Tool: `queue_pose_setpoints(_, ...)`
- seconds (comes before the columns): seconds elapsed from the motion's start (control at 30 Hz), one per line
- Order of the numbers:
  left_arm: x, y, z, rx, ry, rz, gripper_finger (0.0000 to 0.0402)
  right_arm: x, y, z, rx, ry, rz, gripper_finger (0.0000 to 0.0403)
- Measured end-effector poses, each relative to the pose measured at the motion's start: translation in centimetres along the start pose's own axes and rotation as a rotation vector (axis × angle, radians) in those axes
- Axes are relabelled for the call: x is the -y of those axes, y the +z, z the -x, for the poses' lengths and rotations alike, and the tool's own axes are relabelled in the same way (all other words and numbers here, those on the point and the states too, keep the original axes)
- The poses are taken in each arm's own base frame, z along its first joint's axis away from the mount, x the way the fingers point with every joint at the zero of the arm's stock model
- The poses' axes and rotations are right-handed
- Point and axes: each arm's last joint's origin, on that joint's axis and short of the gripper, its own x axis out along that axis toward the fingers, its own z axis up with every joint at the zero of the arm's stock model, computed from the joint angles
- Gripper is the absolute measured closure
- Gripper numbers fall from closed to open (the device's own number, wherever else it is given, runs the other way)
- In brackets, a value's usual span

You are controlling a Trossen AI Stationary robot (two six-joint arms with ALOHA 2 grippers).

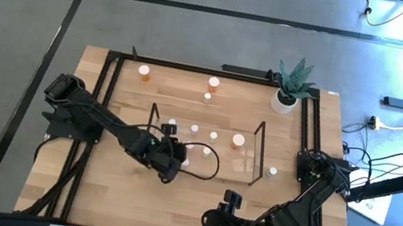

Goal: Pick and place medicine bottles onto shelf by color
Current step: Put the bottom blue pill bottle on the shelf aligned with the other blue pill bottle

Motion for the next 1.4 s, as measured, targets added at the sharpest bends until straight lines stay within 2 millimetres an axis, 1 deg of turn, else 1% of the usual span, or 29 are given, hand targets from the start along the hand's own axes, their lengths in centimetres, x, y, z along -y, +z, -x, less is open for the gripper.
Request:
queue_pose_setpoints(0.13,-0.4,-0.8,0.1,0.04,-0.022,0.024,0.0297,0.0,0.0,0.0,0.0,0.0,0.0,0.0184)
queue_pose_setpoints(0.33,-1.7,-1.8,0.6,0.055,-0.05,0.029,0.0297,0.0,0.0,0.0,0.001,0.001,-0.001,0.0184)
queue_pose_setpoints(0.5,-2.2,-3.0,-1.0,0.03,-0.093,0.015,0.0297,0.0,0.0,0.0,0.001,0.001,0.0,0.0184)
queue_pose_setpoints(0.63,-2.1,-3.6,-2.0,0.058,-0.104,0.042,0.0297,0.0,0.0,0.0,0.001,0.001,-0.001,0.0184)
queue_pose_setpoints(0.9,-2.2,-3.8,-2.2,0.063,-0.071,0.048,0.0297,0.0,0.0,0.0,0.001,0.001,-0.001,0.0184)
queue_pose_setpoints(1.2,-2.7,-4.1,-2.4,0.027,-0.052,0.088,0.0297,0.0,0.0,0.0,0.001,0.001,0.0,0.0184)
queue_pose_setpoints(1.4,-2.6,-4.1,-2.4,0.024,-0.061,0.095,0.0285,0.0,0.0,0.0,0.001,0.001,-0.001,0.0184)
